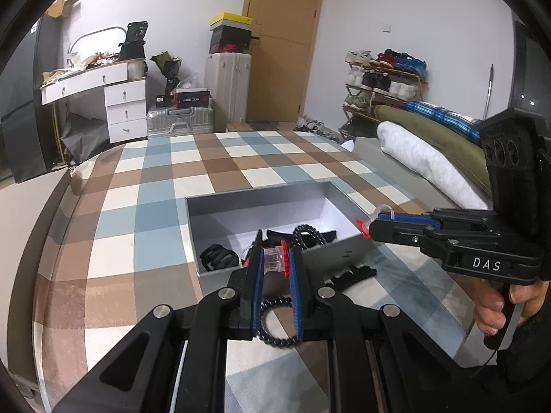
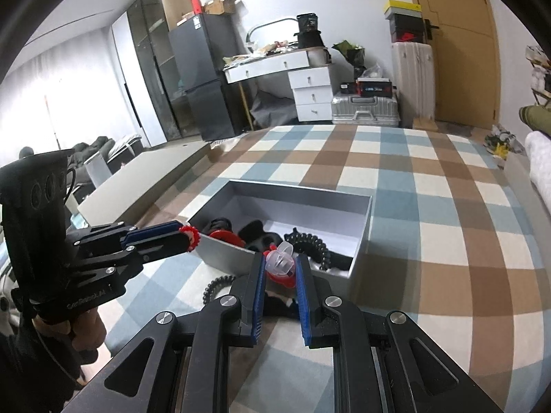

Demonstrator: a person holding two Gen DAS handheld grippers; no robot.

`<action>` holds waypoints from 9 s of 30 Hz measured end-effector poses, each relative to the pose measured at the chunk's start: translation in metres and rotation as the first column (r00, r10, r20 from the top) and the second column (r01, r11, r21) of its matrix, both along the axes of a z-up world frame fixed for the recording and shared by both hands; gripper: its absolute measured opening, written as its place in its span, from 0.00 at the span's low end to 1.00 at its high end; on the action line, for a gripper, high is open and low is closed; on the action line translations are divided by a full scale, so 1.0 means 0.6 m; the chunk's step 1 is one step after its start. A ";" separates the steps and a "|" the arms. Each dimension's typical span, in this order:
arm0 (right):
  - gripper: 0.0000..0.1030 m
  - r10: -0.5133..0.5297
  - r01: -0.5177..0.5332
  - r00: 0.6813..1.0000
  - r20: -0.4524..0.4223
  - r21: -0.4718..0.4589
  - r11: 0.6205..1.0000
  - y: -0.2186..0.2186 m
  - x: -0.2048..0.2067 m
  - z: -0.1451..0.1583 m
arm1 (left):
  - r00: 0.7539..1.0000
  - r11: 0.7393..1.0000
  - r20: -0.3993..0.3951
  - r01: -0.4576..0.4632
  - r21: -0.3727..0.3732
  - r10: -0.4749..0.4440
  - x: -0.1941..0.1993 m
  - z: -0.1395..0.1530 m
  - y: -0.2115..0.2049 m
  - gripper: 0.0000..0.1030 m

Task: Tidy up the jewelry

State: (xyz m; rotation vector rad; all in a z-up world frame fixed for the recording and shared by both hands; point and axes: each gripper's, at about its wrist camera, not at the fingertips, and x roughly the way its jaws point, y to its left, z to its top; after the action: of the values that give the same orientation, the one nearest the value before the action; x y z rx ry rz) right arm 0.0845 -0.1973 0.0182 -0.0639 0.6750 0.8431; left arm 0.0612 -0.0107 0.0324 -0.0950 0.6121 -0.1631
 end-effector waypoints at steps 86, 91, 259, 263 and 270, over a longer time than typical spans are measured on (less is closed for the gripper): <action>0.99 -0.046 0.017 0.993 -0.111 -0.248 0.969 0.024 0.013 -0.081 | 0.970 0.991 -0.220 -0.082 0.102 0.103 0.007 -0.062 0.005 0.99; 0.99 -0.039 0.006 0.993 -0.116 -0.274 0.962 0.036 0.007 -0.092 | 0.970 0.992 -0.217 -0.095 0.086 0.111 0.007 -0.059 0.012 0.99; 0.90 -0.076 0.079 0.997 0.024 -0.165 0.983 0.021 -0.030 -0.024 | 0.996 0.997 -0.073 -0.038 0.060 0.042 -0.010 -0.002 0.013 0.05; 0.90 -0.078 0.081 0.997 0.029 -0.146 0.986 0.018 -0.030 -0.020 | 0.997 0.998 -0.047 -0.060 0.033 0.061 -0.012 0.005 0.024 0.05; 0.90 -0.081 0.085 0.996 0.037 -0.116 0.990 0.014 -0.030 -0.015 | 0.997 0.997 -0.025 -0.078 0.014 0.078 -0.014 0.010 0.031 0.05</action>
State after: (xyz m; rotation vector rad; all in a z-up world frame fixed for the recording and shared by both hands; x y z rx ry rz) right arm 0.0667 -0.1891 0.0094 -0.1542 0.6926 0.7203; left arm 0.0527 0.0076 0.0381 -0.1083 0.6340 -0.0822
